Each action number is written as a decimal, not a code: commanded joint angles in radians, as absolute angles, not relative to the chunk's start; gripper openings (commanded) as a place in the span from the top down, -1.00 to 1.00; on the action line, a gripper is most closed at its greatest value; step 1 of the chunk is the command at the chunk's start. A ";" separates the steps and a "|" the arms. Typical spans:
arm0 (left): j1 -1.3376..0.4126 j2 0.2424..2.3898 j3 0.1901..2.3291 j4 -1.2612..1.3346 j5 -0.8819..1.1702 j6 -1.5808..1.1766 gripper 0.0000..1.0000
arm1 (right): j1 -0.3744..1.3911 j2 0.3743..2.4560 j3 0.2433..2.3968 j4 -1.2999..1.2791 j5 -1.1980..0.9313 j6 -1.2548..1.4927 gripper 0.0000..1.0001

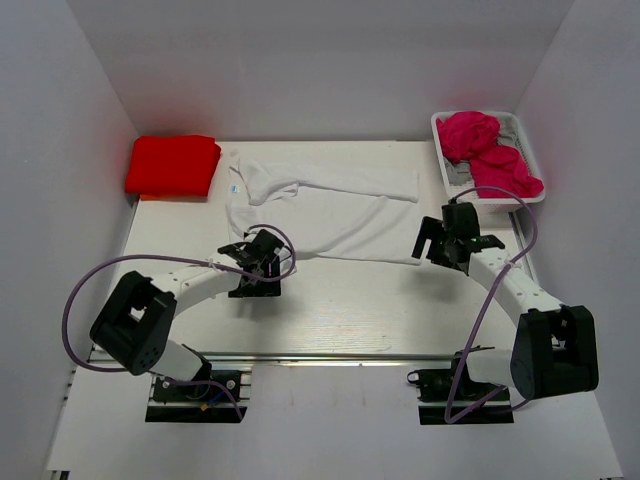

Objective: Fold and stack the t-shirts
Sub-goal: Grap the side of the flattened tshirt closest away from the robot with both arms

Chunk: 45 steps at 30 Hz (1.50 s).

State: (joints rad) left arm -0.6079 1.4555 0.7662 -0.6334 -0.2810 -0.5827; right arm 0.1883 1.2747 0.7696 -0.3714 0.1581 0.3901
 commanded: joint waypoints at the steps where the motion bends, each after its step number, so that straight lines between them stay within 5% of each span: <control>1: -0.617 1.456 0.801 -0.571 -0.367 -0.624 -0.70 | 0.186 1.246 0.756 -0.357 0.173 0.394 -0.81; 16: -0.607 1.551 0.851 -0.653 -0.580 -0.798 -0.34 | 0.189 1.246 0.726 -0.357 0.167 0.383 -0.81; 18: -0.607 1.551 0.851 -0.666 -0.592 -0.798 -0.20 | 0.190 1.243 0.727 -0.350 0.166 0.384 -0.81; 22: -0.607 1.562 0.861 -0.657 -0.629 -0.787 0.38 | 0.192 1.244 0.721 -0.345 0.156 0.383 -0.81; 25: -0.607 1.562 0.870 -0.608 -0.629 -0.744 0.35 | 0.190 1.241 0.718 -0.344 0.156 0.385 -0.81; 29: -0.607 1.562 0.870 -0.542 -0.618 -0.672 -0.17 | 0.193 1.233 0.709 -0.351 0.160 0.383 -0.81; 32: -0.607 1.562 0.858 -0.477 -0.582 -0.591 -0.28 | 0.189 1.223 0.706 -0.354 0.166 0.385 -0.81; 37: -0.598 1.542 0.835 -0.374 -0.474 -0.502 -0.75 | 0.190 1.221 0.712 -0.356 0.166 0.382 -0.81; 41: -0.598 1.563 0.834 -0.377 -0.457 -0.502 -0.77 | 0.189 1.229 0.712 -0.360 0.164 0.382 -0.81; 45: -0.598 1.583 0.844 -0.377 -0.457 -0.502 -0.43 | 0.190 1.229 0.712 -0.357 0.164 0.383 -0.81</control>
